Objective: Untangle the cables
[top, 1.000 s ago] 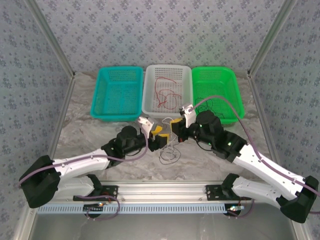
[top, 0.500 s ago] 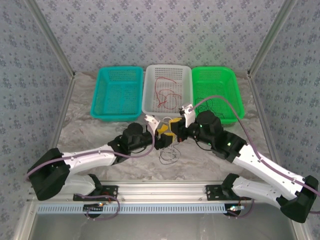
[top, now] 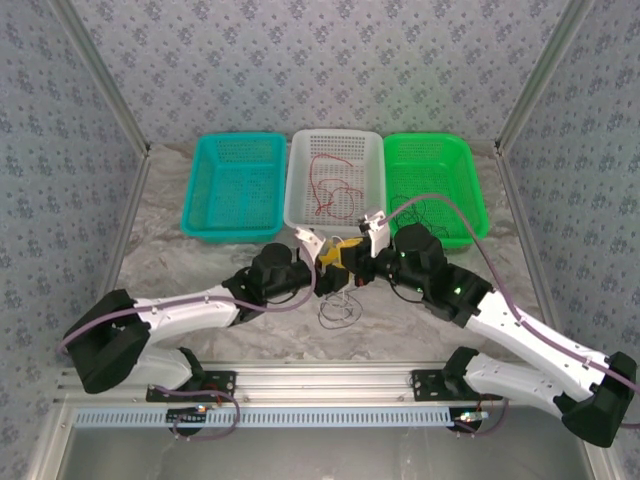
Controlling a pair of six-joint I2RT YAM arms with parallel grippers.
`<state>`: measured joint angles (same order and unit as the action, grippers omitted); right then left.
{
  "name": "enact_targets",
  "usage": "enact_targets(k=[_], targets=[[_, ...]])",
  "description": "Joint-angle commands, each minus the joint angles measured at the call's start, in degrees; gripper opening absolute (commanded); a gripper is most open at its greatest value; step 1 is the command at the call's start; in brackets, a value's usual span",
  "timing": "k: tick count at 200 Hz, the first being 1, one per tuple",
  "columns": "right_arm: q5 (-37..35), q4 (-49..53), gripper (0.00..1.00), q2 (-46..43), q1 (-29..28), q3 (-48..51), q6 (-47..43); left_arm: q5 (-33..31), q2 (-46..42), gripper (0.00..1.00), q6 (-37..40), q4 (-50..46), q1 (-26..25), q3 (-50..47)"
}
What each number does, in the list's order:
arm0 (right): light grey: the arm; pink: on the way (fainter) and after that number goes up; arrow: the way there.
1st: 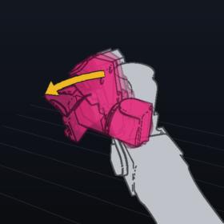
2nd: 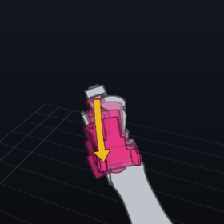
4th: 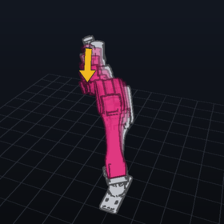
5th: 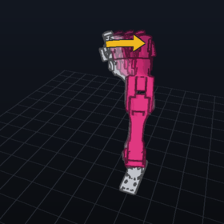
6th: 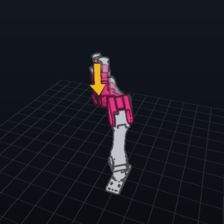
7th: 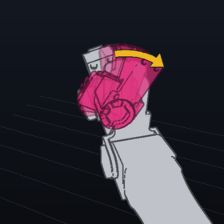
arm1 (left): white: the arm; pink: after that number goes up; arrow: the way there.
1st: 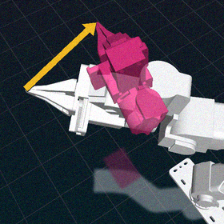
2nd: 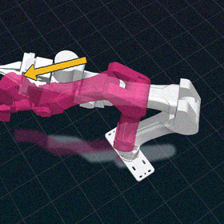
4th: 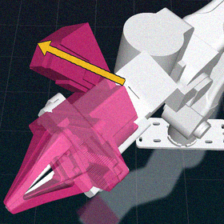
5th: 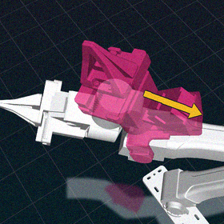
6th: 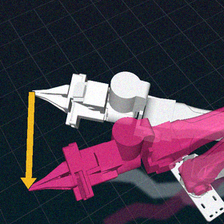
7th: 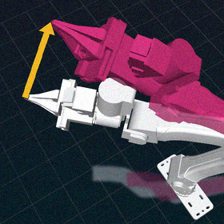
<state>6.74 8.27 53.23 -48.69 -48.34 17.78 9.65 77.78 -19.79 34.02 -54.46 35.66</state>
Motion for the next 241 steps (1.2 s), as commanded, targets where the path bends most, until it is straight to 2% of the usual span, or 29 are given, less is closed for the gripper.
enact_targets(k=[1,106,150,159,177,185,208,241], targets=[[1.8,-2.9,0.00,-1.3,-0.4,0.0,0.9,1.1,2.3,0.57,-0.2,-0.5,-0.4,3.7],[-2.9,2.9,0.00,-5.9,0.4,-5.7,-4.4,-0.5,8.5,0.54,-0.8,-4.9,-0.8,4.3],[-4.4,6.2,0.00,-6.3,0.8,-7.8,-6.3,-2.1,7.5,0.53,-1.0,-4.8,-0.8,3.0],[-4.2,6.9,0.00,-6.3,1.1,-8.2,-6.5,-2.4,6.8,0.48,-1.0,-4.7,-0.8,2.6],[-4.4,8.2,0.00,-6.5,1.4,-8.3,-6.4,-3.7,5.1,0.31,-0.7,-5.2,-0.8,1.9],[-4.6,8.6,0.00,-6.7,1.5,-8.0,-6.4,-4.3,4.4,0.26,-0.4,-5.5,-0.8,1.6],[-4.4,10.3,0.04,-7.3,2.0,-7.2,-6.3,-6.4,1.7,0.21,0.7,-7.8,-0.8,0.9],[-4.0,14.5,0.03,-7.8,2.9,-6.7,-6.0,-9.3,-2.0,0.12,2.8,-11.5,-0.8,0.5]])
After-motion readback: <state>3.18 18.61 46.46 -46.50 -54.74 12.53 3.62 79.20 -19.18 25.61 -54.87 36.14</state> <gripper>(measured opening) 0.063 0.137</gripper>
